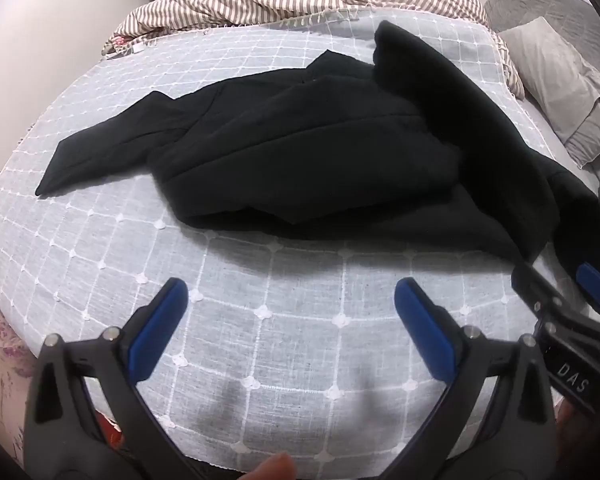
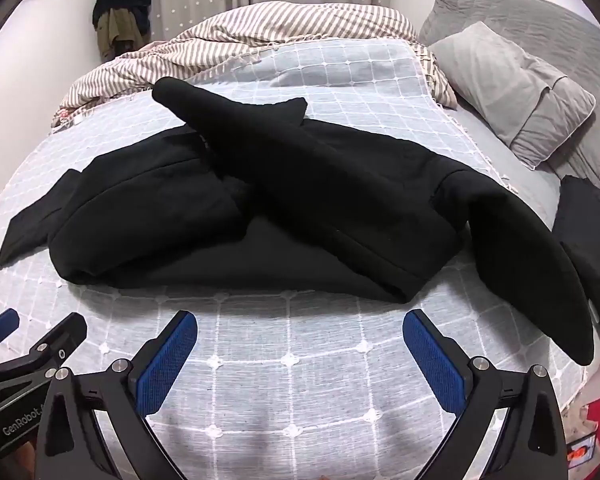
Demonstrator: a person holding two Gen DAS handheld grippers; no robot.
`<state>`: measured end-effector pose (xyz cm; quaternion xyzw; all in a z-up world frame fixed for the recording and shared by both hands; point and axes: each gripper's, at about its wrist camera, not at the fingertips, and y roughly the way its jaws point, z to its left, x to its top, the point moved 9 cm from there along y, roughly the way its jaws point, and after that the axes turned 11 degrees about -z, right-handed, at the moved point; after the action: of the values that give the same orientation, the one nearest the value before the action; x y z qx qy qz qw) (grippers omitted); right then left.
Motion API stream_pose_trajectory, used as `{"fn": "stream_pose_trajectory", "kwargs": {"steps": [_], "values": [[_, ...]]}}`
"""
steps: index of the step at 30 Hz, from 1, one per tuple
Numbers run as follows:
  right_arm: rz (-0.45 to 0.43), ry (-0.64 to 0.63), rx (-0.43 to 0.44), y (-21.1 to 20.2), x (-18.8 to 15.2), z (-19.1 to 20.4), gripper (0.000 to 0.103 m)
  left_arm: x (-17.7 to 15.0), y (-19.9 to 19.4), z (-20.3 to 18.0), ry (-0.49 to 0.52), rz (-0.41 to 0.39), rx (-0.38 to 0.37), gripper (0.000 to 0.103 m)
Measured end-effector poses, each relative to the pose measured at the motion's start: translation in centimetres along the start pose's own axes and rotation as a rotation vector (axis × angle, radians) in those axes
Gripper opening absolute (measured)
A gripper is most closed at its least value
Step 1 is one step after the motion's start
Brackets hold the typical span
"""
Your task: Fold large clothes
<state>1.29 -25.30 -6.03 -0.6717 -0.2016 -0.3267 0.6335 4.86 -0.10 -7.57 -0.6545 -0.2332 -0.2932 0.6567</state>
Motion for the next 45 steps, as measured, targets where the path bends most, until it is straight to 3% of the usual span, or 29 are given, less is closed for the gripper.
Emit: {"fn": "stream_pose_trajectory", "kwargs": {"steps": [45], "values": [[0.002,-0.020,0.009,0.0,-0.6,0.1,0.103,-0.2,0.0,-0.1,0.002,0.001,-0.014,0.103]]}}
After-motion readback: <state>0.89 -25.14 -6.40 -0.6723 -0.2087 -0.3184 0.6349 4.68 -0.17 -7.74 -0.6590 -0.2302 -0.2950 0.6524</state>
